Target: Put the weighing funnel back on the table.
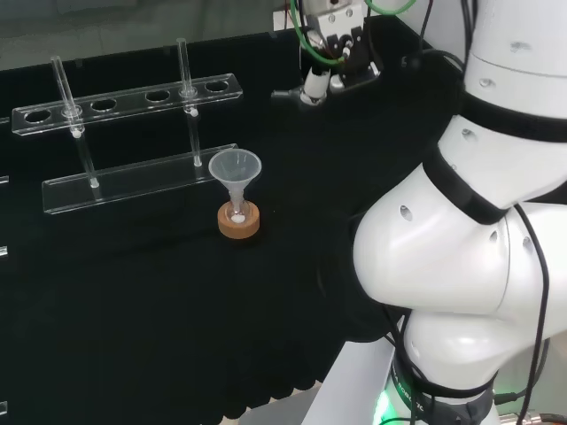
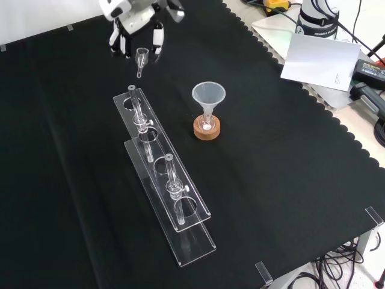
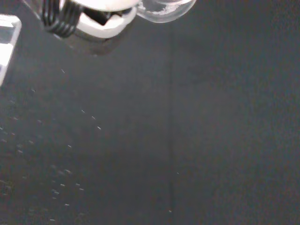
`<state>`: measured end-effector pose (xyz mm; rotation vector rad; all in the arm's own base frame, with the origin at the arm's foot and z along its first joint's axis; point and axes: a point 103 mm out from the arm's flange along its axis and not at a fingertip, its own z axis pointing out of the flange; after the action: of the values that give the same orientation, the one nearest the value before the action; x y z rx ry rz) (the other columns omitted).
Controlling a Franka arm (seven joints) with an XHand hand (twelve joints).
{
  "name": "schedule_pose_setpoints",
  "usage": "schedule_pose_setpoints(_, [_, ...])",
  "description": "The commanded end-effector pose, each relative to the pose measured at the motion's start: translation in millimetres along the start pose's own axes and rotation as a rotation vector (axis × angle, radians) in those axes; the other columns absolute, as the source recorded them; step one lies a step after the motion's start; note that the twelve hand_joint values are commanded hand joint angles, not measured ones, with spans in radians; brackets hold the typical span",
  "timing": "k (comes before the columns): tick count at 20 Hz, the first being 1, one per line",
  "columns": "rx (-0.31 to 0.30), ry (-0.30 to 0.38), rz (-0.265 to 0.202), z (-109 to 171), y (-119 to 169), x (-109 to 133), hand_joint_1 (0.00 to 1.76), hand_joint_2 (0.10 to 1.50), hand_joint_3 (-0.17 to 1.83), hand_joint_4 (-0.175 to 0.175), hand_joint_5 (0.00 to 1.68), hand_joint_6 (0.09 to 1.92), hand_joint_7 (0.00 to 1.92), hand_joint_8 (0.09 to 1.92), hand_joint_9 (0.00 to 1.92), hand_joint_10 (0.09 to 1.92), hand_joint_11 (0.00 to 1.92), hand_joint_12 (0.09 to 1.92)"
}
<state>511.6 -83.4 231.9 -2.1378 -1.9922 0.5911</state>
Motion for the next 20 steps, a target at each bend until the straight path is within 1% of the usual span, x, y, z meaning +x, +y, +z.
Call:
schedule_pose_setpoints(1, [0.04,-0.072,0.023,25,34,-17,1.12,0.75,0.45,0.175,1.32,0.51,0.49,0.71,1.06,0.23,0.96,0.94])
schedule_pose_setpoints(3, [0.035,-0.09,0.031,30,39,-14,1.12,0.75,0.45,0.175,1.32,0.51,0.49,0.71,1.06,0.23,0.96,0.94])
schedule_pose_setpoints(6, [0.048,-0.101,0.021,39,50,-8,1.12,0.75,0.45,0.175,1.32,0.51,0.49,0.71,1.05,0.22,0.95,0.94])
schedule_pose_setpoints(12, [0.065,-0.104,0.01,58,71,2,1.12,0.75,0.45,0.175,1.32,0.51,0.49,0.71,1.03,0.22,0.95,0.94])
schedule_pose_setpoints(13, [0.057,-0.094,0.007,58,70,-4,1.12,0.75,0.45,0.175,1.32,0.51,0.49,0.71,1.03,0.22,0.95,0.94])
schedule_pose_setpoints(15, [0.064,-0.098,0.005,58,72,-5,1.12,0.75,0.45,0.175,1.32,0.51,0.49,0.71,1.03,0.22,0.95,0.94])
schedule_pose_setpoints(17, [0.077,-0.103,-0.001,60,80,2,1.12,0.75,0.44,0.175,1.32,0.51,0.49,0.71,1.03,0.22,0.95,0.94])
schedule_pose_setpoints(20, [0.076,-0.104,-0.016,67,92,10,1.12,0.75,0.44,0.175,1.32,0.51,0.49,0.71,1.03,0.22,0.95,0.94])
